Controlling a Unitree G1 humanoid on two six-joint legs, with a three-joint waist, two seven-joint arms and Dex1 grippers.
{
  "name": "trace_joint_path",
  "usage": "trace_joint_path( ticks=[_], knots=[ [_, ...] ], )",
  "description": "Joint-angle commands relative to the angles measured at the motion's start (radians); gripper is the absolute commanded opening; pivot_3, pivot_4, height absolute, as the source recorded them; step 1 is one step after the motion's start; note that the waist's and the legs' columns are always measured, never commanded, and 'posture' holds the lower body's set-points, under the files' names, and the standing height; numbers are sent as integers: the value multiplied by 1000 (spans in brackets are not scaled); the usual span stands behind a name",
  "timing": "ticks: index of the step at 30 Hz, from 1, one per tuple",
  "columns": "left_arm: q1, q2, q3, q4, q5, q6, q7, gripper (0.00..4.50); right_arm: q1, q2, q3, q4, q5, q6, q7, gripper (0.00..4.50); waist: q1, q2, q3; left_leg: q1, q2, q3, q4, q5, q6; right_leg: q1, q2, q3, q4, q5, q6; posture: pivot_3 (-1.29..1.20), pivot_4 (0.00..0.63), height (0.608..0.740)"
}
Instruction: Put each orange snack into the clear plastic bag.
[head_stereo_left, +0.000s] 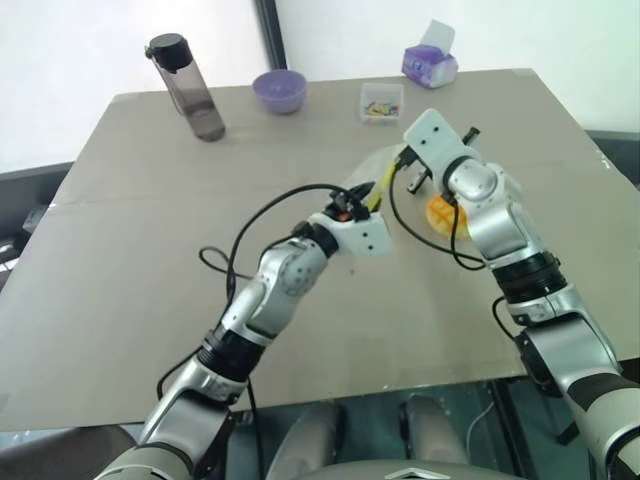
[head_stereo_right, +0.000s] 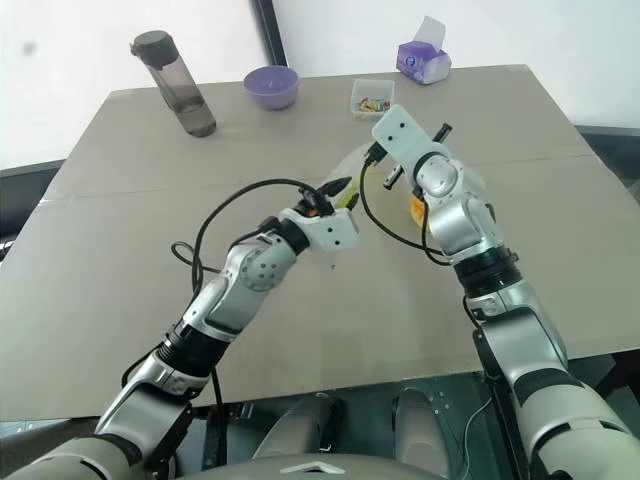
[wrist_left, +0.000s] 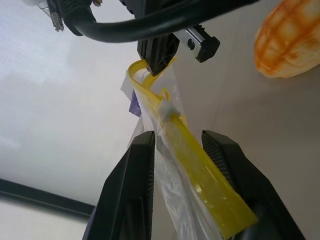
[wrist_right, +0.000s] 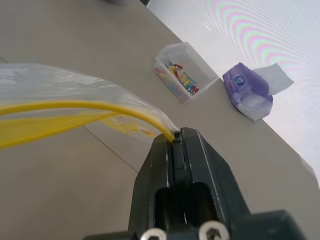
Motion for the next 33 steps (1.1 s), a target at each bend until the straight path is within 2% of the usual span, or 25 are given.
trace_joint_path(
  ticks=[1,9,16,22,29,33],
  knots=[
    [1,-3,24,-46,1,-13,3,1575,-4,3,4,-40,1,-8,-3,0,0,0,0,0,0,0,0,0,0,0,0,0,0,0,0,0,150,740],
    [10,-14,58,-67,8,6,31,1575,1,3,7,-28,4,-7,-12,0,0,0,0,0,0,0,0,0,0,0,0,0,0,0,0,0,150,740],
    [59,-18,72,-124,27,56,19,1575,-9,42,-38,-12,22,82,-72,0,1,0,0,0,0,0,0,0,0,0,0,0,0,0,0,0,150,740],
    [62,-31,64,-127,58,92,20,1575,1,93,-55,-50,2,151,-181,0,-1,0,0,0,0,0,0,0,0,0,0,0,0,0,0,0,150,740],
    [60,-39,70,-121,86,120,31,1575,34,214,-139,-144,6,269,-354,0,0,0,0,0,0,0,0,0,0,0,0,0,1,0,0,0,150,740],
    [50,-42,67,-109,96,120,39,1575,44,250,-135,-173,-8,319,-414,0,0,0,0,0,0,0,0,0,0,0,0,0,1,0,0,0,150,740]
  ],
)
